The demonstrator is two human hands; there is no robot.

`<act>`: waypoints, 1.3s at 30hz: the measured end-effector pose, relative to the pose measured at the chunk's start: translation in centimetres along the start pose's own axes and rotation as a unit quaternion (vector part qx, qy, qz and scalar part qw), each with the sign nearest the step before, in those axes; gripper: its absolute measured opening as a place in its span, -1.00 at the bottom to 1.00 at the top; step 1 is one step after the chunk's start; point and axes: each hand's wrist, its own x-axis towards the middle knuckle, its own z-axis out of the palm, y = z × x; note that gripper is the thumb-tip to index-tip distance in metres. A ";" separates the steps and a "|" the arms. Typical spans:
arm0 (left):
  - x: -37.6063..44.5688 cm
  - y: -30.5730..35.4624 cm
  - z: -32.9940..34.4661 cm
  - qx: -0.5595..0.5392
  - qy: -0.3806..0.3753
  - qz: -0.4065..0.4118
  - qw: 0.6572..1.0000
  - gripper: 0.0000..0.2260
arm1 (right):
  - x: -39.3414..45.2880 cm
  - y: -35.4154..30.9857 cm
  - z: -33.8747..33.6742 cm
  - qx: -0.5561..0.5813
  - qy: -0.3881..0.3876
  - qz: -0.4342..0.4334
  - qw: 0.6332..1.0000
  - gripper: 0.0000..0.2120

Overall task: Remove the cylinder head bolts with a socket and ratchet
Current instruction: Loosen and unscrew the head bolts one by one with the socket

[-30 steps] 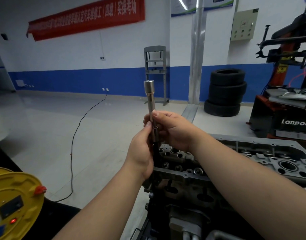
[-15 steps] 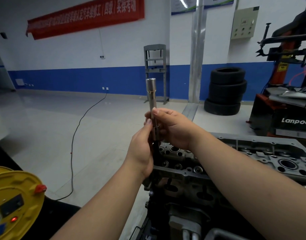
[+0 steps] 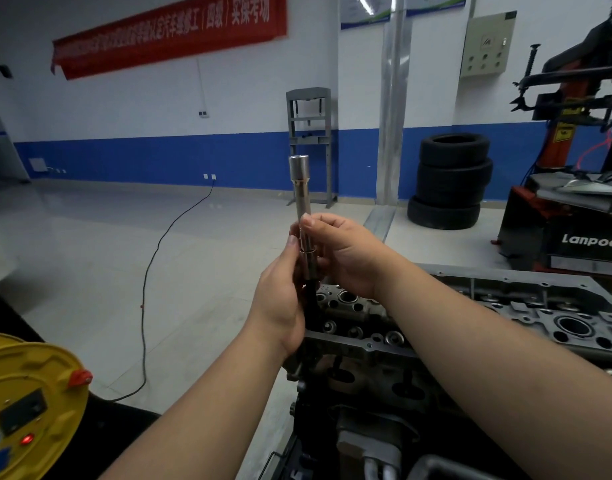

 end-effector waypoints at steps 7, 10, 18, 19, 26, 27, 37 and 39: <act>-0.3 0.3 0.2 -0.005 0.008 0.011 1.000 -0.72 | -0.2 -0.3 -0.1 -0.003 -0.020 0.014 1.000 -0.71; -0.3 0.2 0.3 0.011 0.013 0.031 0.999 -0.69 | -0.1 -0.2 -0.1 -0.013 -0.016 0.003 1.000 -0.83; -0.1 0.1 0.0 0.005 -0.017 -0.002 1.000 -0.65 | -0.2 -0.1 -0.1 -0.016 -0.008 0.014 1.000 -0.72; -0.1 0.1 0.0 0.003 -0.015 -0.002 1.000 -0.67 | -0.2 -0.1 -0.2 -0.013 -0.009 0.017 1.000 -0.71; -0.3 0.2 0.2 -0.009 0.016 0.033 0.999 -0.73 | 0.1 -0.1 0.0 0.003 -0.013 -0.005 1.000 -0.78; -0.2 0.2 0.2 -0.005 0.015 0.030 0.999 -0.72 | 0.1 0.0 0.0 0.003 -0.012 -0.008 1.000 -0.80; -0.4 0.3 0.2 -0.002 0.007 0.010 1.000 -0.73 | -0.2 -0.3 -0.1 -0.021 -0.019 0.011 1.000 -0.69; -0.4 0.3 0.3 -0.002 0.012 0.022 1.000 -0.79 | -0.1 -0.2 0.0 -0.022 -0.017 -0.001 1.000 -0.71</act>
